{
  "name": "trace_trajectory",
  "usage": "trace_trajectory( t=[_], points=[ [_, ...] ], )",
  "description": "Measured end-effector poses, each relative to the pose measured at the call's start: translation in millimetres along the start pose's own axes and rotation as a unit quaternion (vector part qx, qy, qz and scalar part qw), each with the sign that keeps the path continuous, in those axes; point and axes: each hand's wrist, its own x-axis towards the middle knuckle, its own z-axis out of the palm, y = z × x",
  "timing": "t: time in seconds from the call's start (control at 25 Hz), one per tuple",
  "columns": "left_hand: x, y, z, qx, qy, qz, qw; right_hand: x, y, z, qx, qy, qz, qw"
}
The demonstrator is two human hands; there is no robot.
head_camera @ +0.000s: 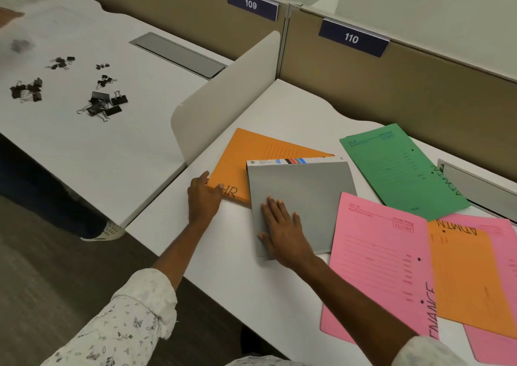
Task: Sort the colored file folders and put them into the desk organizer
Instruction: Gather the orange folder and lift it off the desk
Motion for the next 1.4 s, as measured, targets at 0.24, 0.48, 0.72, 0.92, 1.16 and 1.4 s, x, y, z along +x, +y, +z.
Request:
trace_trajectory(
  t=[0.24,0.48,0.72,0.92,1.16,1.4],
  points=[
    [-0.8,11.9,3.7,-0.385,0.055,-0.176,0.904,-2.7,0.0,6.1,0.019,0.051,0.006,0.998],
    [-23.4,43.6,17.1,-0.493,-0.067,-0.193,0.845,-9.1,5.5,6.1,0.057,0.088,-0.002,0.994],
    [-35.5,88.7,-16.8,-0.413,-0.057,-0.026,0.908,-16.3,6.5,-8.0,0.112,0.155,0.008,0.981],
    [-41.2,135.5,-85.1,-0.366,0.031,0.099,0.925,-17.6,13.3,-14.8,0.125,0.173,0.016,0.977],
    [-72.3,191.6,-151.3,-0.318,0.122,0.209,0.917,-20.7,16.9,-23.5,0.248,0.164,0.018,0.954],
    [-116.4,231.6,-164.6,-0.363,0.072,0.252,0.894,-36.3,6.4,-107.4,0.486,0.235,0.005,0.842]
  ],
)
